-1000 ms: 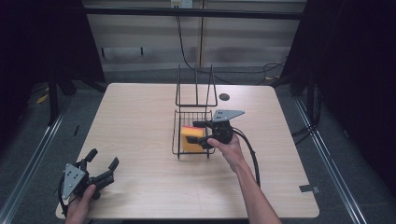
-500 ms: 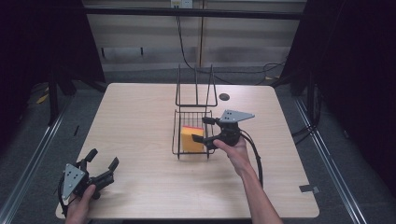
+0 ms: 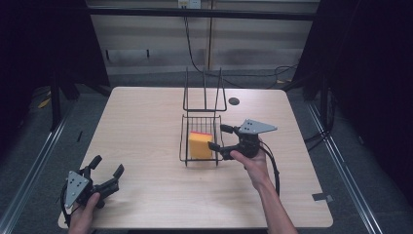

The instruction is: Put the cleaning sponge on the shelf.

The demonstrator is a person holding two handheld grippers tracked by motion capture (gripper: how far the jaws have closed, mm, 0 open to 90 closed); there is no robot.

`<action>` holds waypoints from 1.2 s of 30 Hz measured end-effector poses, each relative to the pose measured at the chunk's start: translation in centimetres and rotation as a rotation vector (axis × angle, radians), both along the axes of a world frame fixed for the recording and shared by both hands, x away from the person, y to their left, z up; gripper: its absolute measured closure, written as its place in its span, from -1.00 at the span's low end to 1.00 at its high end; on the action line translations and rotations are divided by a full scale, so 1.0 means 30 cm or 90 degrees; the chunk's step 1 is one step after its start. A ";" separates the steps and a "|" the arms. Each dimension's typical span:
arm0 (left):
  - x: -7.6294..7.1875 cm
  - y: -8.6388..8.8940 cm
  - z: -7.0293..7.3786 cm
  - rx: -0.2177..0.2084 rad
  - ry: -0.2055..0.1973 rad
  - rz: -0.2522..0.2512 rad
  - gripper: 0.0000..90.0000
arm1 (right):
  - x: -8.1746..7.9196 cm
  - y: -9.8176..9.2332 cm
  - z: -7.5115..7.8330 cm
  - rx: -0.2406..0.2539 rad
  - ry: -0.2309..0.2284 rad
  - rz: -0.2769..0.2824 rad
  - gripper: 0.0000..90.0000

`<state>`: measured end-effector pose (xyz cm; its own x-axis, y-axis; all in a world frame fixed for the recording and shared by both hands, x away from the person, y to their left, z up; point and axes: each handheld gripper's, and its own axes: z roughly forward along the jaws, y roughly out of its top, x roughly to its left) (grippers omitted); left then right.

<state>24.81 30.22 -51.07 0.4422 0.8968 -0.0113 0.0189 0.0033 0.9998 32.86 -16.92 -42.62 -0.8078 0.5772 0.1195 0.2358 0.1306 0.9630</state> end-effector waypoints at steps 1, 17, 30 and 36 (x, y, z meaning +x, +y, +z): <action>0.000 0.000 0.000 0.000 0.000 0.000 -0.66 | -0.004 -0.005 0.000 0.000 -0.001 -0.003 -0.66; 0.000 0.000 0.000 0.001 0.000 0.000 -0.66 | -0.096 -0.071 -0.015 -0.001 -0.003 -0.040 -0.70; 0.000 0.000 0.000 0.001 0.000 0.000 -0.66 | -0.179 -0.141 -0.063 -0.010 -0.010 -0.098 -0.70; 0.000 0.000 0.000 0.001 0.000 0.000 -0.66 | -0.225 -0.166 -0.092 -0.025 -0.015 -0.115 -0.70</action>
<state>24.81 30.22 -51.07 0.4416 0.8972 -0.0097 0.0188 0.0015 0.9998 26.12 -21.91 -45.38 -0.6926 0.7173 0.0760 0.2364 0.1262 0.9634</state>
